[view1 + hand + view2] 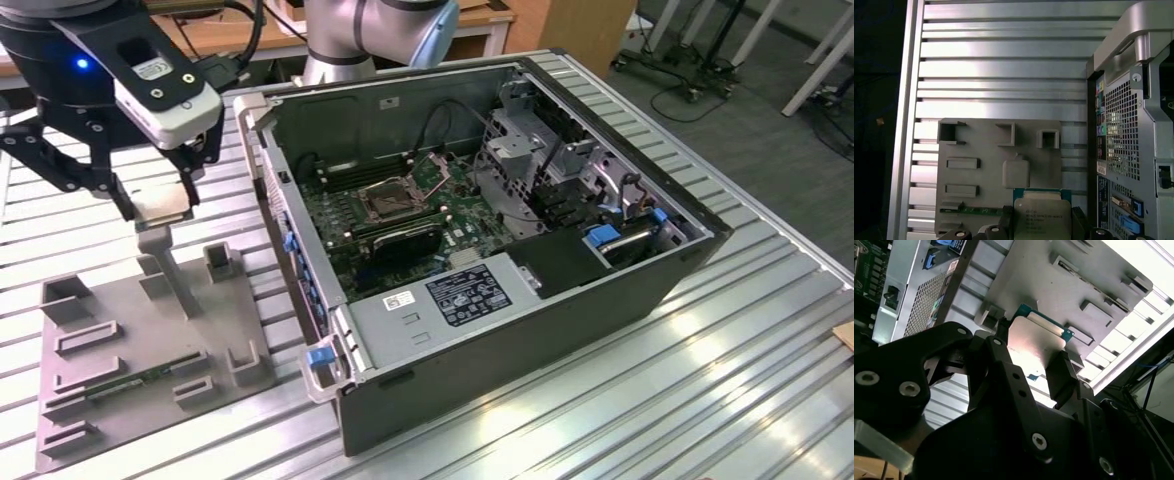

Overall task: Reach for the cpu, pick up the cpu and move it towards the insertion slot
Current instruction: 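Pick up the cpu and move it towards the insertion slot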

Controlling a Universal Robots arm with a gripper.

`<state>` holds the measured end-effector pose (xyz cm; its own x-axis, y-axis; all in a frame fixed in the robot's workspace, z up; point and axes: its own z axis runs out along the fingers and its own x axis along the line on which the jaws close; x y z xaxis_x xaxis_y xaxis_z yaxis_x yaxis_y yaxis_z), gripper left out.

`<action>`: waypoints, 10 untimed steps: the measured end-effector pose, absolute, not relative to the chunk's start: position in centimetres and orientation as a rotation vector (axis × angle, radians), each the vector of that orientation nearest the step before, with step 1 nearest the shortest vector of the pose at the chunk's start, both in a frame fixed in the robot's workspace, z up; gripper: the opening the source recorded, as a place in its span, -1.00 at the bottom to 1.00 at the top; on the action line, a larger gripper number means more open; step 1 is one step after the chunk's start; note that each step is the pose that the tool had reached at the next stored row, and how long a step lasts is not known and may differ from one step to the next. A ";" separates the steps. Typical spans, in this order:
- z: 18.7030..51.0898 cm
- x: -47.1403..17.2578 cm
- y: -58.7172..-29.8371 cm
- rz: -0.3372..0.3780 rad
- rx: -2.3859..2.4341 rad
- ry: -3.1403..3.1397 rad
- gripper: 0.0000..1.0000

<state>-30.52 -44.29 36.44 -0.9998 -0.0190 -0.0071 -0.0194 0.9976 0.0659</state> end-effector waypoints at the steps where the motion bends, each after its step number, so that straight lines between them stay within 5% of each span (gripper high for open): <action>1: 36.4 -30.4 -44.3 0.103 -0.030 3.133 0.08; 10: 36.4 -30.1 -44.3 0.103 -0.030 3.133 0.08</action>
